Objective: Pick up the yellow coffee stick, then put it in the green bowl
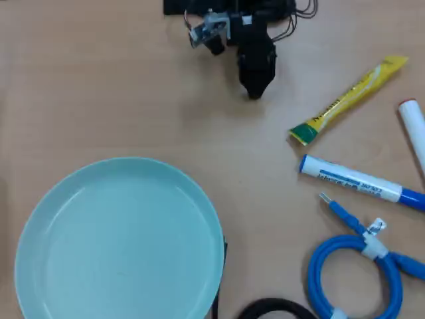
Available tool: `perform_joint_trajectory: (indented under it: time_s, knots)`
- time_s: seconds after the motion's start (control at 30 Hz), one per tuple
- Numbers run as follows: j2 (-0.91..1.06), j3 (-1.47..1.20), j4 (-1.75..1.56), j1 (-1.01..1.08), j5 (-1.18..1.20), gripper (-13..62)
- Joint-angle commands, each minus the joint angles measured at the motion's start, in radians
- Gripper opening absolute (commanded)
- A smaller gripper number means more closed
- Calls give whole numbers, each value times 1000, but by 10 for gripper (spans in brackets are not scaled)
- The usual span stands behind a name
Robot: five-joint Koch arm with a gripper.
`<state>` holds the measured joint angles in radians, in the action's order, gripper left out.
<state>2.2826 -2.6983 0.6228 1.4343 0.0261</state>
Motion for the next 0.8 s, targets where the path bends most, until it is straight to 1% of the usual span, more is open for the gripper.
perform_joint_trajectory:
  time_s: [0.0, 0.13, 0.2, 0.47, 0.57, 0.67, 0.77]
  knots:
    - [87, 120, 166, -12, -37, -81]
    - [69, 345, 460, -17, -144, -81]
    - [49, 422, 545, -11, -147, -81]
    - [15, 565, 614, -40, -156, -82]
    - [-2, 655, 666, -104, -160, -81]
    - [-103, 824, 772, -190, -178, -81]
    - [-209, 1039, 933, -230, -184, -80]
